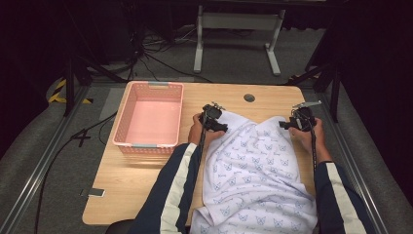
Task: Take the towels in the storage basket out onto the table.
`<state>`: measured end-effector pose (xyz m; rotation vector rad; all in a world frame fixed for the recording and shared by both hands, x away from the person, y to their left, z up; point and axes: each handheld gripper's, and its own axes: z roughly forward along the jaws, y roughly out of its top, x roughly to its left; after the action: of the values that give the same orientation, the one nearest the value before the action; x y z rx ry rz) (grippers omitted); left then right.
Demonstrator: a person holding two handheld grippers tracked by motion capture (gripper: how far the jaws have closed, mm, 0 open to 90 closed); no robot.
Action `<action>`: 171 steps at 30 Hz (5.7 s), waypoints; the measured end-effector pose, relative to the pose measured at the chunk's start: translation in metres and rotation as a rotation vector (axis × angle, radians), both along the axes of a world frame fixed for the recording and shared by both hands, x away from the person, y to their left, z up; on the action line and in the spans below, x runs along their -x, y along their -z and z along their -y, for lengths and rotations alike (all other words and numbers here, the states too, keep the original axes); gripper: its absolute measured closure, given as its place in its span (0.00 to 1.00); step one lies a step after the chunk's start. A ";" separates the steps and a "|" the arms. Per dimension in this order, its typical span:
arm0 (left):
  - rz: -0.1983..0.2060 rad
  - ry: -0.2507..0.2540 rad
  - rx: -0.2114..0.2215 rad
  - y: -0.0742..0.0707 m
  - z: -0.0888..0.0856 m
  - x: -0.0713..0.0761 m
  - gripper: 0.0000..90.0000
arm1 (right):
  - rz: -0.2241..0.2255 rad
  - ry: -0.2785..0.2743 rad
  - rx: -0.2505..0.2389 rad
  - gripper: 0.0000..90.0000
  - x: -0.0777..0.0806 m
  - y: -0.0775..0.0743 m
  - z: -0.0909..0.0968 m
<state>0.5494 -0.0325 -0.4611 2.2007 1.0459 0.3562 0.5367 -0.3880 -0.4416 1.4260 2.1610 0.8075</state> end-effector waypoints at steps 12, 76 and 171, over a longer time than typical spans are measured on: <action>0.002 -0.004 0.028 -0.001 -0.016 0.004 0.86 | -0.024 0.029 -0.027 0.42 -0.011 0.007 -0.004; 0.131 0.484 0.032 -0.029 -0.052 0.218 0.94 | 0.081 -0.655 -0.117 0.96 0.208 -0.040 0.000; 0.069 0.585 -0.165 -0.007 -0.069 0.240 0.95 | -0.129 -0.848 0.075 0.95 0.245 -0.002 0.024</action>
<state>0.3097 0.0368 -0.4539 2.4958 0.3100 0.2525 0.2922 -0.4118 -0.4392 0.4804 2.8802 0.8911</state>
